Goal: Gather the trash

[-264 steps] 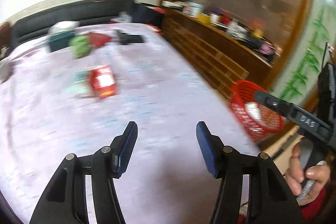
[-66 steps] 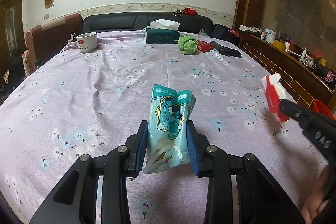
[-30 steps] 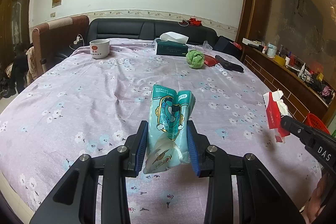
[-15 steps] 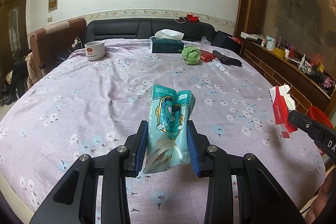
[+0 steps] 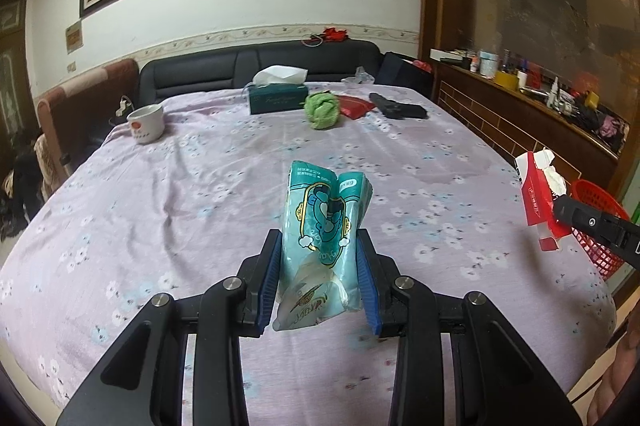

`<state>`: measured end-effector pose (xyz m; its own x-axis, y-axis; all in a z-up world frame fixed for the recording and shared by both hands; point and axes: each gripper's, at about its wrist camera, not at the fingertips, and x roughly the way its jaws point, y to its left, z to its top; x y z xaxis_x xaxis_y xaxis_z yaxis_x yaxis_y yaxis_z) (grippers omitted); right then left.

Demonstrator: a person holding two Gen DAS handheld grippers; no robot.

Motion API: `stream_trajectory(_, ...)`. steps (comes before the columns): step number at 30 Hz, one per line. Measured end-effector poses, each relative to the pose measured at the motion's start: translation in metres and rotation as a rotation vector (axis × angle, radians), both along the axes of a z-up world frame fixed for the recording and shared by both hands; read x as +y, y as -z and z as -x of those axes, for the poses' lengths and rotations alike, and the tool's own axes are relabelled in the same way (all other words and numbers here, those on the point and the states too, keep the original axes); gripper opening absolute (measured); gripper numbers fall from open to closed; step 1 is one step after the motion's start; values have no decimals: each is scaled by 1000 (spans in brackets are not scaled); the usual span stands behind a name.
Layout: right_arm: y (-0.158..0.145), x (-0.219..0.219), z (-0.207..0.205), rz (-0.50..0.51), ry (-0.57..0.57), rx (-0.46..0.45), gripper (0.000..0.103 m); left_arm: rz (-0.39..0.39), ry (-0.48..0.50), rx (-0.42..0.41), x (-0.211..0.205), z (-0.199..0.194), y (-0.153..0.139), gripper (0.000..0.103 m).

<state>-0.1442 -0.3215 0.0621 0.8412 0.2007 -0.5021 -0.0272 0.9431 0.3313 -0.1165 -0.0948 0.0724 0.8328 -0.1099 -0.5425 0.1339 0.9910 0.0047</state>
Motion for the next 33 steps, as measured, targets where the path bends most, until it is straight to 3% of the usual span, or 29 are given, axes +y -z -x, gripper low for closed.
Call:
stream_trajectory(22,1,-99,32,-130,152,-35,2,-98,173,-25,-103,-2,-15,34)
stream_trajectory(28,-9,-169,54,-210,248,-66,2,-48,348,-15,-160,-3,-37,34)
stream_trajectory(33,-8,-238,75,-298,349,-63,2,49,547,64,-226,-4,-50,34)
